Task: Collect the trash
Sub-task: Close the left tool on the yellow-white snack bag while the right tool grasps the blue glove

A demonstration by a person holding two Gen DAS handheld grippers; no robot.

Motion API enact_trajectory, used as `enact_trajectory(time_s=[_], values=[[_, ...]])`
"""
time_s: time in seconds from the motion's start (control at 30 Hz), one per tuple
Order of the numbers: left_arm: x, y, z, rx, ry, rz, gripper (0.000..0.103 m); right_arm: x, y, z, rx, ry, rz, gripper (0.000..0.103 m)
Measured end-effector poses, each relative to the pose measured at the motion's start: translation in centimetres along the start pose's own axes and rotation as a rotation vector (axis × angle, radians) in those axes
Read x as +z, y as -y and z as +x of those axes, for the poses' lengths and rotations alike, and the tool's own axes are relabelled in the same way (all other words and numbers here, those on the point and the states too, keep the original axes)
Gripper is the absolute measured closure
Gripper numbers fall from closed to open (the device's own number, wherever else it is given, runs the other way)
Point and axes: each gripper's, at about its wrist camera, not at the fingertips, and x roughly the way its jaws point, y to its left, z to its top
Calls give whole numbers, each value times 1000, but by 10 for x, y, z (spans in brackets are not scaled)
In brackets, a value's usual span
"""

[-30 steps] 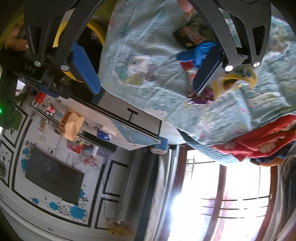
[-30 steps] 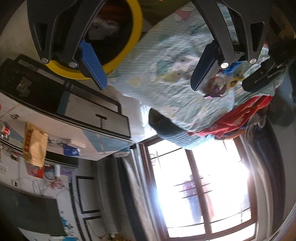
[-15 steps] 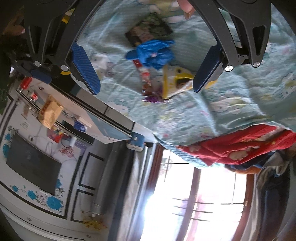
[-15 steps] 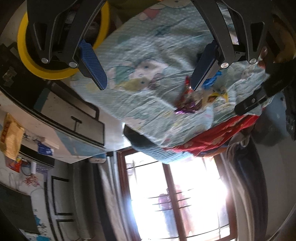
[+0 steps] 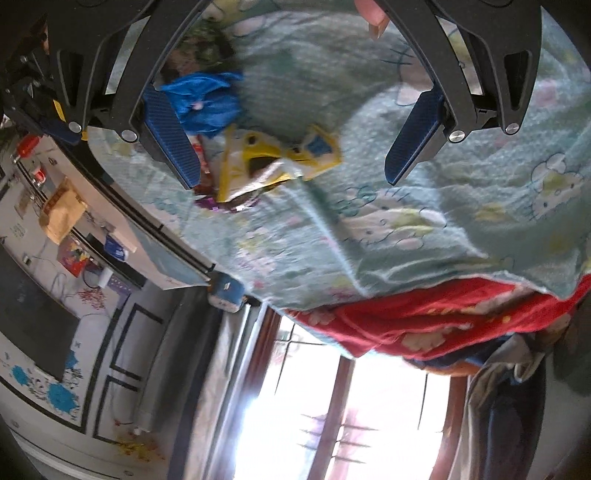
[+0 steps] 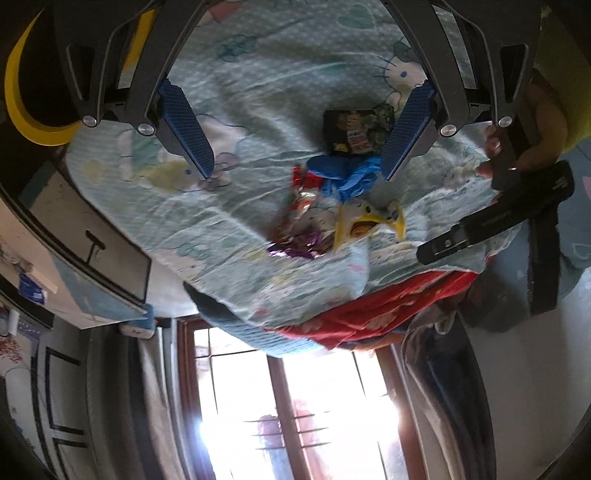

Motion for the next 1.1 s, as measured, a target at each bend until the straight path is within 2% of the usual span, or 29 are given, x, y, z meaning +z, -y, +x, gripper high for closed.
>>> enact_trajectory(time_s=[0.13, 0.23, 0.3, 0.5, 0.67, 0.73, 0.8, 0.87, 1.1], values=[[-1, -14, 15, 1, -39, -39, 13, 5, -9, 17, 26, -30, -12, 14], [-3, -22, 29, -5, -77, -63, 20, 6, -16, 30, 44, -53, -28, 15], [-4, -25, 37, -16, -101, -76, 25, 7, -19, 39, 58, -75, -28, 19], [-7, -29, 57, -81, -154, -129, 30, 8, -19, 57, 80, -124, 8, 29], [-7, -33, 71, -120, -184, -178, 32, 8, -21, 64, 95, -144, 13, 44], [-8, -35, 74, -122, -189, -193, 39, 6, -21, 68, 101, -156, 13, 51], [-9, -36, 74, -125, -189, -204, 56, 5, -21, 71, 110, -165, 17, 62], [-11, -36, 72, -122, -189, -209, 67, 4, -21, 72, 112, -171, 15, 70], [-12, -35, 56, -119, -153, -212, 75, 2, -20, 65, 115, -154, 7, 94]])
